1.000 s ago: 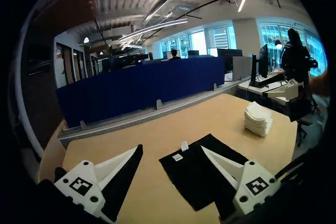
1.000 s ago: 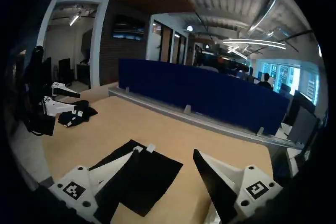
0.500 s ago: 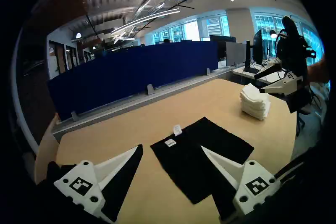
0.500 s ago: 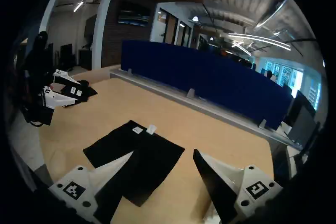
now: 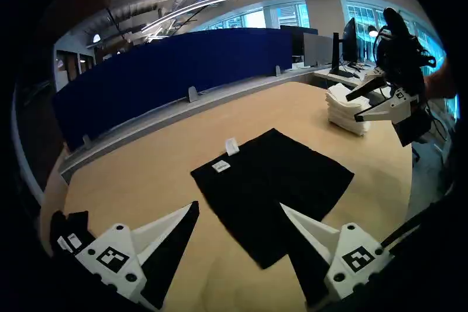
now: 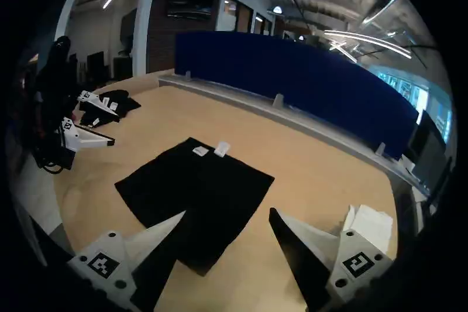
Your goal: Fold towel
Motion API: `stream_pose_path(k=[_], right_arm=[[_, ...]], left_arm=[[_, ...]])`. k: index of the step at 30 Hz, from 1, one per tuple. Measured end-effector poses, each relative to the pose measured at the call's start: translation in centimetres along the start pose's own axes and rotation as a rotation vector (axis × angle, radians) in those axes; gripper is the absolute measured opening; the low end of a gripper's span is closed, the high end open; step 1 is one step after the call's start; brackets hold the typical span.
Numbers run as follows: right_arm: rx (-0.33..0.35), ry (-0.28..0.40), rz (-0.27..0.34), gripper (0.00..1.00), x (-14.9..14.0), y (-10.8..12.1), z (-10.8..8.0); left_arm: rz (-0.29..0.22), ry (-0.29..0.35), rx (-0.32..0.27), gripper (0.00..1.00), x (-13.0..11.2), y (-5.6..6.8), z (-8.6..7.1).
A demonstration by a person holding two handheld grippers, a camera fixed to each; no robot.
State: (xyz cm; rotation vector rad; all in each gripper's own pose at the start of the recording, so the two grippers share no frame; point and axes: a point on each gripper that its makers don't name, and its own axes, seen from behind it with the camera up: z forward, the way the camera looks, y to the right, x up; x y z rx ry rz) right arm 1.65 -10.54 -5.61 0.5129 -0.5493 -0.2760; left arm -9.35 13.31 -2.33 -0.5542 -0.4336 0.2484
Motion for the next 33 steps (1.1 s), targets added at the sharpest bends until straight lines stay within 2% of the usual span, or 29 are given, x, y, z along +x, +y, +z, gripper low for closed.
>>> stream_pose_path(k=[12, 21, 27, 33], right_arm=[[0.033, -0.081, 0.014, 1.0, -5.8, -1.4, 2.5], [0.067, -0.159, 0.006, 1.0, -10.0, -3.1, 3.3], [0.08, -0.189, 0.012, 1.0, -11.8, -3.8, 3.5], [0.089, -0.21, 0.006, 1.0, -12.7, -4.1, 3.7]], left_arm=[[0.015, -0.081, -0.045, 0.92, -5.3, 2.0, 2.2], [0.009, -0.137, -0.071, 0.92, -8.6, 3.6, 3.4], [-0.008, -0.169, -0.08, 0.92, -10.2, 4.4, 3.8], [-0.04, -0.188, -0.085, 0.92, -10.7, 4.5, 4.0]])
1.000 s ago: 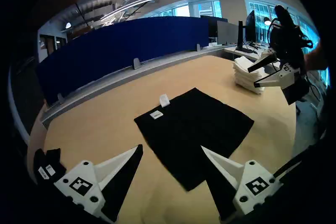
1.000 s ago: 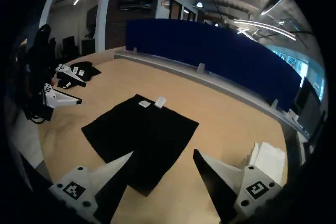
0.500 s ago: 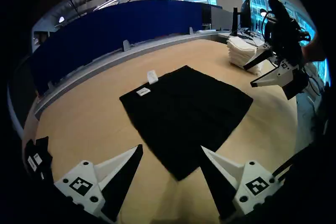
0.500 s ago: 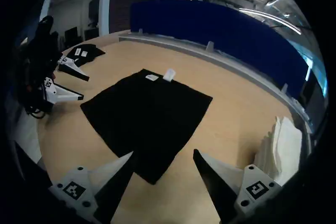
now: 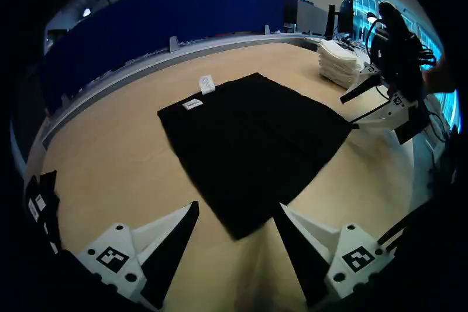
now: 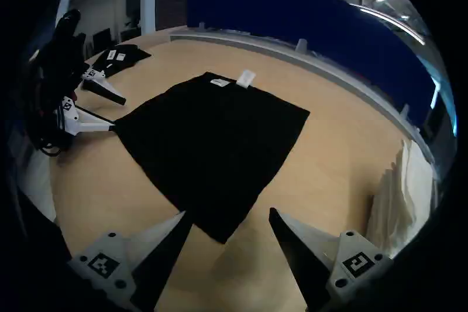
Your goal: Fold towel
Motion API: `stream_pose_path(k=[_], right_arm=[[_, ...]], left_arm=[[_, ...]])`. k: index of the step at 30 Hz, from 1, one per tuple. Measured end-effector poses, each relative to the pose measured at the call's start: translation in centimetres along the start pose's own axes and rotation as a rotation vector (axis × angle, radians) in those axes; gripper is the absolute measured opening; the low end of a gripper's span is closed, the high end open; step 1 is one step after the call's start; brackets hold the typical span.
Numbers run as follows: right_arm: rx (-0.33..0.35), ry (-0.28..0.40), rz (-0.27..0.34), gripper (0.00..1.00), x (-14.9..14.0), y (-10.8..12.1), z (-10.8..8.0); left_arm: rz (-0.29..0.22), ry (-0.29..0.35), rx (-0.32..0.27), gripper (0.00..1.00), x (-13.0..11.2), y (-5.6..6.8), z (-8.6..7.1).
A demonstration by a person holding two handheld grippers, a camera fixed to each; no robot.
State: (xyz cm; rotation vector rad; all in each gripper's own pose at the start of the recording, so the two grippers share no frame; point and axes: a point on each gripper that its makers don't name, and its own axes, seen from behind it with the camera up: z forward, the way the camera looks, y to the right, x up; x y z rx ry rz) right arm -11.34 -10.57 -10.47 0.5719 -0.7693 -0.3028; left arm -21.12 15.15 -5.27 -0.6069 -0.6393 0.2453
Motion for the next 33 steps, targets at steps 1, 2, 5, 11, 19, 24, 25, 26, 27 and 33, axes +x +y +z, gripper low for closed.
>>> stream_pose_path(k=[1, 2, 5, 11, 19, 24, 25, 26, 27, 33], right_arm=[[0.002, -0.005, 0.002, 1.0, -0.2, -0.1, 0.1], [0.005, -0.009, 0.004, 0.99, -0.3, -0.1, 0.1], [0.014, -0.023, 0.014, 0.98, -0.8, -0.3, 0.3], [0.019, -0.052, 0.015, 0.98, -1.4, -0.3, 0.5], [0.032, -0.073, 0.0, 0.92, -1.8, -0.4, 0.5], [0.041, -0.082, 0.004, 0.84, -2.1, -0.4, 0.5], [0.041, -0.083, 0.003, 0.82, -2.1, -0.4, 0.5], [0.042, -0.084, 0.002, 0.79, -2.2, -0.5, 0.5], [0.043, -0.085, 0.002, 0.76, -2.3, -0.5, 0.5], [0.057, -0.084, 0.004, 0.63, -2.3, -1.0, 0.6]], left_arm=[[-0.002, -0.009, 0.0, 0.92, -0.2, -0.1, 0.0], [-0.004, -0.018, 0.0, 0.92, -0.3, -0.1, 0.1], [-0.001, -0.047, -0.004, 0.92, -0.7, -0.2, 0.2], [0.012, -0.092, -0.029, 0.92, -0.7, 0.2, 0.2], [0.004, -0.153, -0.045, 0.91, -1.3, 0.4, 0.3], [0.008, -0.191, -0.052, 0.9, -2.0, 0.5, 0.0], [0.011, -0.193, -0.053, 0.89, -2.0, 0.5, 0.0], [0.014, -0.195, -0.055, 0.88, -1.9, 0.5, 0.0], [0.017, -0.197, -0.056, 0.87, -1.9, 0.5, 0.0], [0.025, -0.209, -0.062, 0.76, -2.0, 0.6, -0.1]])
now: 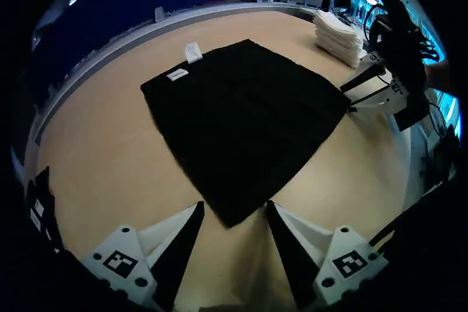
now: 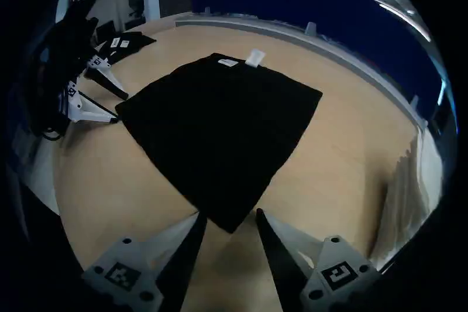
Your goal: Fold towel
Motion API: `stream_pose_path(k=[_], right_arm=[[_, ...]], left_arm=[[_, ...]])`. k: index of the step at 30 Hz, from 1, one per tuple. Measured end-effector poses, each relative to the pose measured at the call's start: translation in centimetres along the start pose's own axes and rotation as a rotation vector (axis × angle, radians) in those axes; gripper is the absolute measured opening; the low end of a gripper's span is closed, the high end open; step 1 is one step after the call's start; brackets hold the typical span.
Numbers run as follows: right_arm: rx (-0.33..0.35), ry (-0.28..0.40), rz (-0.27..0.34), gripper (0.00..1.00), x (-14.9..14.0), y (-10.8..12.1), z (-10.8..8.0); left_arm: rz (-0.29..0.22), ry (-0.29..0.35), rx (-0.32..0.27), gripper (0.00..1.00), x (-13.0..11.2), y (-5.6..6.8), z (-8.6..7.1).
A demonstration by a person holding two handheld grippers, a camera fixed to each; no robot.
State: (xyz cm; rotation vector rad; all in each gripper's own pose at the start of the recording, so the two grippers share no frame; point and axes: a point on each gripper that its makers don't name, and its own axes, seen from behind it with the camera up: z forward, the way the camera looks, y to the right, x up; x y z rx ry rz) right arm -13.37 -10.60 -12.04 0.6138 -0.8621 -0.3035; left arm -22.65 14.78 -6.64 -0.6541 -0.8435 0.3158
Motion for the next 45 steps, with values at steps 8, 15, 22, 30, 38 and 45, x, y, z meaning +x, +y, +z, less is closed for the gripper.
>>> stream_pose_path(k=[8, 15, 22, 30, 38, 45], right_arm=[[0.009, -0.002, 0.01, 0.46, -0.1, -0.4, 0.0], [0.001, -0.005, 0.028, 0.21, -0.1, 0.0, 0.0], [0.0, -0.01, 0.034, 0.16, -0.1, 0.0, -0.1], [0.004, -0.008, 0.036, 0.14, 0.0, 0.0, -0.2], [0.005, 0.006, 0.04, 0.13, 0.6, 0.0, -0.5], [0.011, 0.026, 0.05, 0.12, 1.5, 0.2, -1.1]], left_arm=[[-0.013, -0.012, 0.009, 0.55, -0.3, 0.0, -0.2], [-0.016, -0.022, 0.012, 0.52, -0.4, -0.1, -0.1], [-0.013, -0.028, 0.007, 0.42, -0.4, 0.0, -0.1], [-0.03, -0.019, 0.002, 0.08, 0.0, 0.1, -0.1], [-0.031, -0.014, -0.006, 0.06, 0.3, 0.6, -0.6], [-0.064, 0.006, -0.012, 0.06, 1.1, 0.7, -1.0]])
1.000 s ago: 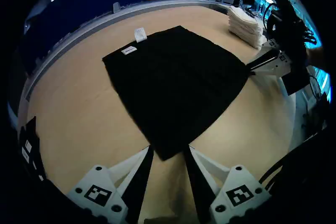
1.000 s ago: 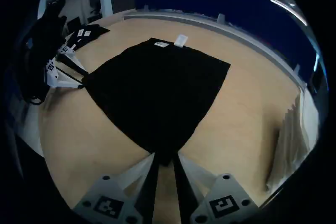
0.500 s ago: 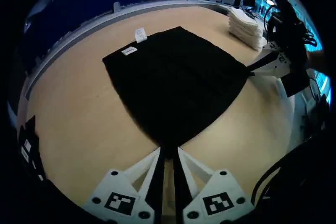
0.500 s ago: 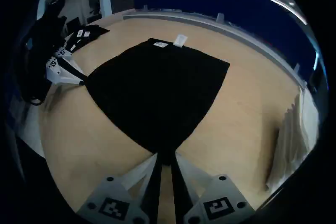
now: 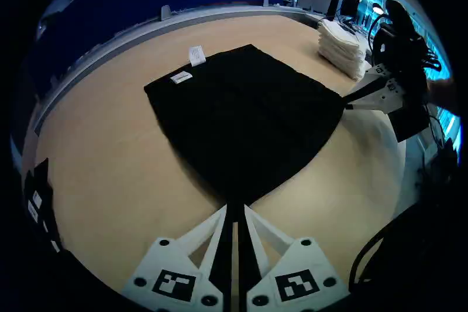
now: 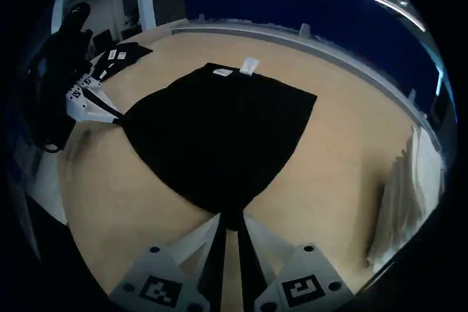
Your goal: Fold towel
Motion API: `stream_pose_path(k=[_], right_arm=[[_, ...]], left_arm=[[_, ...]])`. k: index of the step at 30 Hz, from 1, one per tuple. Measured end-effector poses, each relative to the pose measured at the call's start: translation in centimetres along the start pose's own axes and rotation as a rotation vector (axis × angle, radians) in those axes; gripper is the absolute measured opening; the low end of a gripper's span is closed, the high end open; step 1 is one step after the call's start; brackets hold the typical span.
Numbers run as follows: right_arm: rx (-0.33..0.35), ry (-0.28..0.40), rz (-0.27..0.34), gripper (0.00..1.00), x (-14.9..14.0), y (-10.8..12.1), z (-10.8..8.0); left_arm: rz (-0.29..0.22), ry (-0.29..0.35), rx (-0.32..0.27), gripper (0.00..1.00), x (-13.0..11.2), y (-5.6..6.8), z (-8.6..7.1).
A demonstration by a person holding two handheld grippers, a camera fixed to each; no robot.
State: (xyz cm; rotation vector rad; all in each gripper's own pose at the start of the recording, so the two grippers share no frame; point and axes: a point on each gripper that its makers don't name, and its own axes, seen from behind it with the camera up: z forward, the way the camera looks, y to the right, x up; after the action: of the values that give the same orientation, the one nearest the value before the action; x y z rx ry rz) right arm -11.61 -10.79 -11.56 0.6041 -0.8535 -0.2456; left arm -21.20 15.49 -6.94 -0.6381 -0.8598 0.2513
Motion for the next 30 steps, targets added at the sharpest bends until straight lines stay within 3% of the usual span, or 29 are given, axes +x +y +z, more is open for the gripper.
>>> stream_pose_path(k=[9, 21, 30], right_arm=[[-0.007, 0.022, -0.013, 0.12, 1.8, 0.3, -1.9], [0.005, 0.027, -0.066, 0.12, 4.1, -0.3, -5.3], [0.022, 0.01, -0.089, 0.12, 4.6, -1.2, -7.1]], left_arm=[[-0.038, 0.025, 0.005, 0.06, 1.3, 0.0, -1.6], [-0.07, 0.062, 0.018, 0.05, 3.1, 0.2, -5.6], [-0.093, 0.067, 0.015, 0.05, 3.4, 1.1, -8.2]])
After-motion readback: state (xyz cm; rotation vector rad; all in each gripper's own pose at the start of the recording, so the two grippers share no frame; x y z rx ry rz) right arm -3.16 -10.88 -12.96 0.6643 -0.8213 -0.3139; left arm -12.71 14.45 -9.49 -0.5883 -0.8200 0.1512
